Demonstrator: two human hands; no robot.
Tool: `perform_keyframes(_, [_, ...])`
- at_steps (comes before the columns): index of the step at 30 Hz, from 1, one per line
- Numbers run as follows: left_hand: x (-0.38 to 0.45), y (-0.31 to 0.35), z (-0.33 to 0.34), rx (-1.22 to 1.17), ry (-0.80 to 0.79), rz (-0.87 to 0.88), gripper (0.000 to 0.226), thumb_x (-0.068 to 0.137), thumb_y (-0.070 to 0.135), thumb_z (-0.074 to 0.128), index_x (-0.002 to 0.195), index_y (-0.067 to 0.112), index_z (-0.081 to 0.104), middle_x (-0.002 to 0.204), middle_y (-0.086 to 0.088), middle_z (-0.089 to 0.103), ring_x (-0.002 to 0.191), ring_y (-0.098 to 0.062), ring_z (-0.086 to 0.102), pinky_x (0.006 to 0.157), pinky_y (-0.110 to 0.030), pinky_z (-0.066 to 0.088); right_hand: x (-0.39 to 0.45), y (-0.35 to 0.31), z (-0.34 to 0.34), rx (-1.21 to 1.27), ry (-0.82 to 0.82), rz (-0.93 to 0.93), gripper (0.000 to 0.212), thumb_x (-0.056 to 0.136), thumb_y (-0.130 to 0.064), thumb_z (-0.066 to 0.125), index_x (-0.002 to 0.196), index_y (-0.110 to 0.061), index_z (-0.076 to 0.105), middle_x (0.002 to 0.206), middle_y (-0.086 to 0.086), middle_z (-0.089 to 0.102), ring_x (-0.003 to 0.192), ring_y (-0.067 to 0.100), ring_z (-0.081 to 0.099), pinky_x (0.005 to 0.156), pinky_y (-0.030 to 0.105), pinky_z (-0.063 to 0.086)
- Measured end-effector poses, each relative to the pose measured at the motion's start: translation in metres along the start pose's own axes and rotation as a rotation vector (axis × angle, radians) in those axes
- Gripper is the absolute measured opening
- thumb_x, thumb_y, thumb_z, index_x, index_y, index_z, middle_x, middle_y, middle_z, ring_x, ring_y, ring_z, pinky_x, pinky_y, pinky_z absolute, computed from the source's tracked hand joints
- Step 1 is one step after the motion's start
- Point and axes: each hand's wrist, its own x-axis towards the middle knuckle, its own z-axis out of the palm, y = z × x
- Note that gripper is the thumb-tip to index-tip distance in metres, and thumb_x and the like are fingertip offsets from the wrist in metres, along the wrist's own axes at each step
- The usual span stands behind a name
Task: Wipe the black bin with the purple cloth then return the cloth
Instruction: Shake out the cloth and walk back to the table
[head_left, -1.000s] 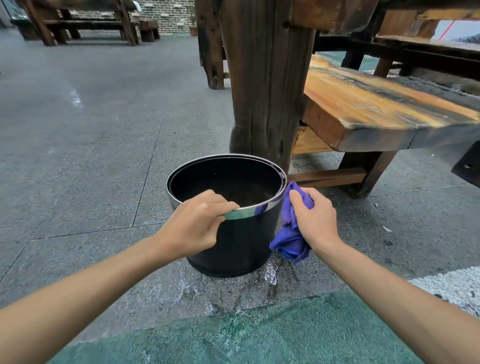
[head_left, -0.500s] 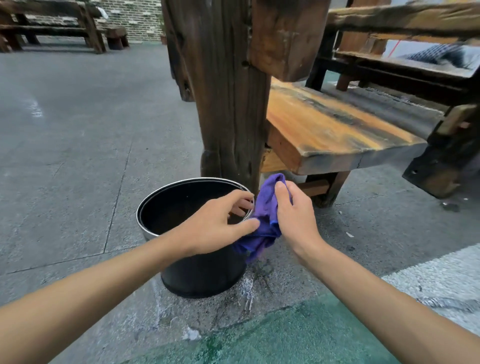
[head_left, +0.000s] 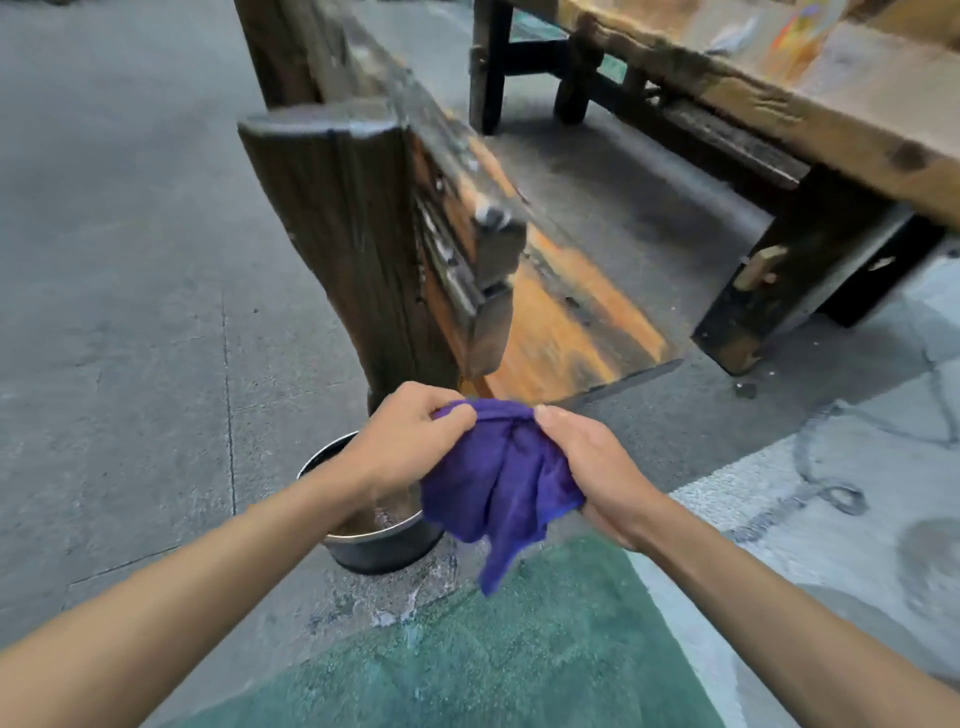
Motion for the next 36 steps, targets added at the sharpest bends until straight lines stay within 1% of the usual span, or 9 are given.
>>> perform_keyframes(4, [-0.023, 0.096, -0.039, 0.064, 0.004, 0.056, 0.038, 0.096, 0.031, 0.054, 0.073, 0.001, 0.057, 0.063, 0.001, 0.047, 0.061, -0.013, 0.041, 0.059, -0.033, 0.036, -0.051, -0.092, -0.003, -0.027, -0.235, 0.034, 0.036, 0.088, -0.014, 0.078, 0.122, -0.016, 0.068, 0.117, 0.007, 0.075, 0.104, 0.016, 0.07, 0.086, 0.027, 0.056])
perform_keyframes(8, [-0.05, 0.181, -0.097, 0.277, -0.135, 0.218, 0.031, 0.101, 0.032, 0.055, 0.083, 0.01, 0.069, 0.071, -0.005, 0.066, 0.068, -0.017, 0.055, 0.072, -0.036, 0.046, -0.094, -0.19, -0.01, -0.18, -0.255, 0.078, 0.029, 0.095, -0.005, 0.069, 0.124, -0.007, 0.067, 0.118, 0.016, 0.073, 0.101, 0.017, 0.067, 0.092, 0.037, 0.056])
perform_keyframes(12, [-0.072, 0.239, -0.138, 0.285, -0.213, 0.287, 0.02, 0.104, 0.023, 0.058, 0.104, 0.018, 0.076, 0.092, 0.003, 0.077, 0.087, -0.015, 0.067, 0.084, -0.032, 0.049, -0.131, -0.267, -0.015, -0.297, -0.229, 0.121, 0.024, 0.1, -0.01, 0.063, 0.121, -0.002, 0.068, 0.117, 0.025, 0.07, 0.096, 0.017, 0.064, 0.088, 0.036, 0.05])
perform_keyframes(17, [-0.075, 0.291, -0.158, 0.306, -0.248, 0.398, 0.019, 0.101, 0.016, 0.058, 0.109, 0.015, 0.076, 0.101, 0.003, 0.078, 0.095, -0.016, 0.069, 0.088, -0.032, 0.049, -0.16, -0.339, -0.019, -0.521, -0.149, 0.072, 0.024, 0.101, -0.013, 0.062, 0.123, -0.016, 0.072, 0.103, -0.007, 0.076, 0.09, 0.002, 0.065, 0.084, 0.02, 0.051])
perform_keyframes(20, [-0.07, 0.315, -0.163, 0.353, -0.291, 0.439, 0.019, 0.101, 0.011, 0.058, 0.108, 0.011, 0.075, 0.098, -0.001, 0.078, 0.094, -0.017, 0.069, 0.087, -0.036, 0.05, -0.179, -0.365, -0.03, -0.685, -0.045, 0.037, 0.023, 0.096, -0.022, 0.07, 0.118, -0.026, 0.076, 0.094, -0.024, 0.076, 0.087, -0.009, 0.066, 0.082, 0.02, 0.051])
perform_keyframes(24, [-0.065, 0.352, -0.165, 0.374, -0.349, 0.56, 0.017, 0.097, 0.003, 0.062, 0.1, 0.012, 0.076, 0.077, 0.016, 0.067, 0.074, 0.014, 0.058, 0.07, -0.026, 0.038, -0.212, -0.384, -0.043, -0.687, 0.175, -0.005, 0.021, 0.087, -0.019, 0.08, 0.107, -0.025, 0.08, 0.087, -0.029, 0.075, 0.085, -0.012, 0.068, 0.079, 0.018, 0.05])
perform_keyframes(30, [-0.052, 0.394, -0.146, 0.375, -0.391, 0.645, 0.023, 0.095, 0.001, 0.065, 0.111, 0.008, 0.079, 0.098, -0.005, 0.08, 0.087, -0.01, 0.068, 0.078, -0.023, 0.048, -0.243, -0.405, -0.072, -0.575, 0.418, -0.05, 0.019, 0.077, -0.016, 0.088, 0.093, -0.024, 0.083, 0.085, -0.009, 0.08, 0.086, 0.008, 0.076, 0.08, 0.026, 0.058])
perform_keyframes(33, [-0.037, 0.411, -0.128, 0.363, -0.375, 0.68, 0.021, 0.092, 0.005, 0.07, 0.11, 0.01, 0.08, 0.095, -0.008, 0.081, 0.087, -0.025, 0.073, 0.079, -0.036, 0.053, -0.253, -0.409, -0.094, -0.524, 0.52, -0.122, 0.018, 0.078, -0.009, 0.086, 0.094, -0.017, 0.084, 0.086, -0.007, 0.08, 0.08, 0.002, 0.073, 0.073, 0.018, 0.053])
perform_keyframes(36, [-0.015, 0.423, -0.107, 0.275, -0.365, 0.678, 0.019, 0.09, 0.007, 0.074, 0.108, 0.009, 0.081, 0.096, -0.003, 0.082, 0.087, -0.015, 0.075, 0.081, -0.029, 0.057, -0.259, -0.409, -0.121, -0.502, 0.589, -0.131, 0.02, 0.084, -0.008, 0.081, 0.101, -0.018, 0.083, 0.095, -0.007, 0.08, 0.09, 0.003, 0.072, 0.08, 0.023, 0.055])
